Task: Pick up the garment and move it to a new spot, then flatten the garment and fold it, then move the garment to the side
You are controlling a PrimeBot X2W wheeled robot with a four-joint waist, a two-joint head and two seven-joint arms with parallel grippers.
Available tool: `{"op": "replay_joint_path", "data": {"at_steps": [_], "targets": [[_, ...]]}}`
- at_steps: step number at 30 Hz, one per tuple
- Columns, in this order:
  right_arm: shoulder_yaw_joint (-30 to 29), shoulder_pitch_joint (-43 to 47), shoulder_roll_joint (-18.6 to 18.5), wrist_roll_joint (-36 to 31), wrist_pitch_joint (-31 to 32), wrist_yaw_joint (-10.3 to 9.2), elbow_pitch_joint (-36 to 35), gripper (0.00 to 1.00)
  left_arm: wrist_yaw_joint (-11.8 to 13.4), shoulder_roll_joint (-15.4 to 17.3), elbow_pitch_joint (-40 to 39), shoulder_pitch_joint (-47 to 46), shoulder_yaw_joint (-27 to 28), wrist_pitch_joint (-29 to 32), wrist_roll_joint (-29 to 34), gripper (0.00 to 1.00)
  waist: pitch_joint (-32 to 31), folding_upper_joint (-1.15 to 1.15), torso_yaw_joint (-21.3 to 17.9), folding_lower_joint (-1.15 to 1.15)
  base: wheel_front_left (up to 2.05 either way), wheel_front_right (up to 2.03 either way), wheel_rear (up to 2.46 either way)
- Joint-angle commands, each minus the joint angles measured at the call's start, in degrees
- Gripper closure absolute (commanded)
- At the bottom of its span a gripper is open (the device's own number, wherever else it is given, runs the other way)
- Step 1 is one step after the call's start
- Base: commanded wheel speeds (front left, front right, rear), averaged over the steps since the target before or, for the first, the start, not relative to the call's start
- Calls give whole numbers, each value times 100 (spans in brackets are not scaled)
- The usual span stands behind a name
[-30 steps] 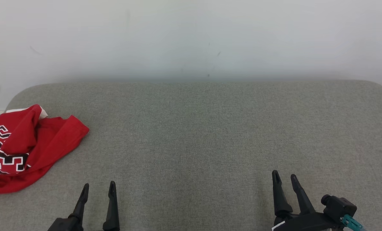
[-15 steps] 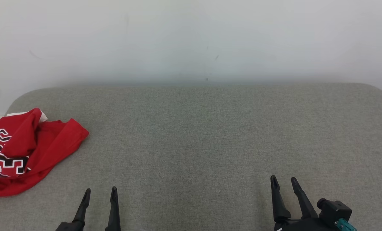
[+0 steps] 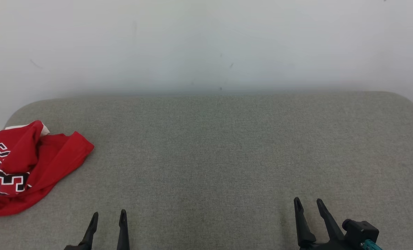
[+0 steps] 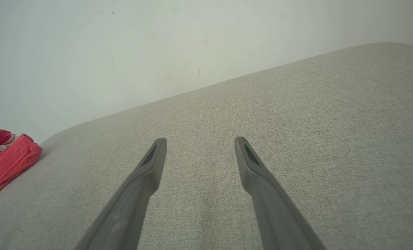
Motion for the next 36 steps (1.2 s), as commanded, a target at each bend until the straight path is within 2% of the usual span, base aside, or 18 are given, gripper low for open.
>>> {"op": "replay_joint_path", "data": {"at_steps": [1,25,36], "targets": [[-7,47,4,-28,10,-12,-25,0,6,22,30,26,4,-20,-74,0,6,0,-6,0,0,0,0],[9,49,4,145,-53,-12,-14,0,-40,22,175,-97,29,-20,-187,0,51,0,61,0,0,0,0],[35,76,4,230,-86,-12,19,0,-7,23,199,-156,13,-21,-183,0,62,0,539,0,0,0,0]]}}
